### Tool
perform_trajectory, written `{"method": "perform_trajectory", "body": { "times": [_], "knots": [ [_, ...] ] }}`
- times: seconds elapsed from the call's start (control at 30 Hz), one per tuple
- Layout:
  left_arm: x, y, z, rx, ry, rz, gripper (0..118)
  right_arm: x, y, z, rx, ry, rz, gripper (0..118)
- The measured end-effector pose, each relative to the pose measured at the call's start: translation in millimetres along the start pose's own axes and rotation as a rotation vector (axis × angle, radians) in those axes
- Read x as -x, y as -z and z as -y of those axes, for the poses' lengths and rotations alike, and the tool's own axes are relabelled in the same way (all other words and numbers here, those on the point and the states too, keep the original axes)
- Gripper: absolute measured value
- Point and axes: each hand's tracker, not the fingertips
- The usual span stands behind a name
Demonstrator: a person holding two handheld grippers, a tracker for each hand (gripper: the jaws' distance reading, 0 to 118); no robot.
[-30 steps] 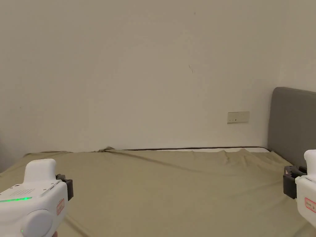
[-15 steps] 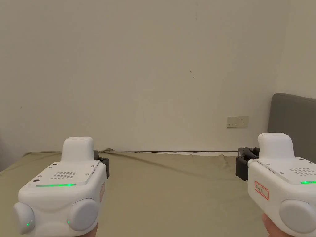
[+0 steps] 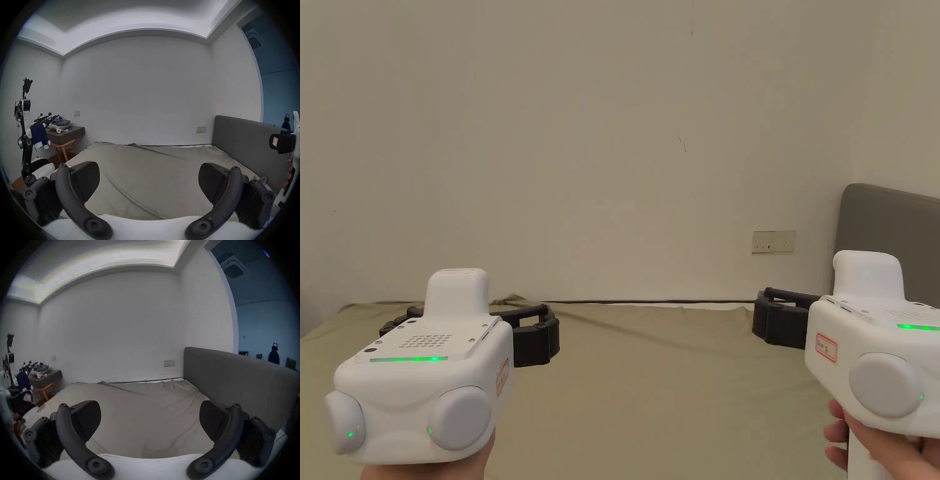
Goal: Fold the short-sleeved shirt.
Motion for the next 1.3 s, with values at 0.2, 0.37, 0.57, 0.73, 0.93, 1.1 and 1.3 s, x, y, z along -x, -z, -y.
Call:
{"method": "perform_trajectory", "body": {
  "times": [0.2,0.37,0.57,0.73,0.93,1.1,1.3],
  "knots": [
    [0.4,-6.1,0.5,0.021,0.001,-0.004,118,15.5,-14.4,8.8,-0.032,-0.101,-0.047,118],
    [2.5,-5.4,5.0,0.048,-0.019,-0.012,118,30.5,-25.5,13.9,-0.055,-0.144,0.048,118],
    [-1.8,-7.0,7.6,0.059,0.024,-0.009,118,26.9,-29.1,11.9,-0.027,-0.081,0.005,118],
    [-1.8,-8.6,6.9,0.053,0.014,-0.001,118,22.0,-30.2,10.1,-0.017,-0.062,-0.005,118],
    [-2.9,-9.7,5.1,0.056,0.005,0.022,118,22.4,-29.3,10.8,-0.005,-0.046,-0.015,118],
    [-1.7,-11.3,8.1,0.060,0.001,0.023,118,22.9,-37.1,15.4,-0.046,-0.068,-0.052,118],
    [-2.3,-11.0,9.7,0.072,0.004,0.029,118,25.0,-35.6,14.7,-0.036,-0.054,-0.057,118]
  ]
}}
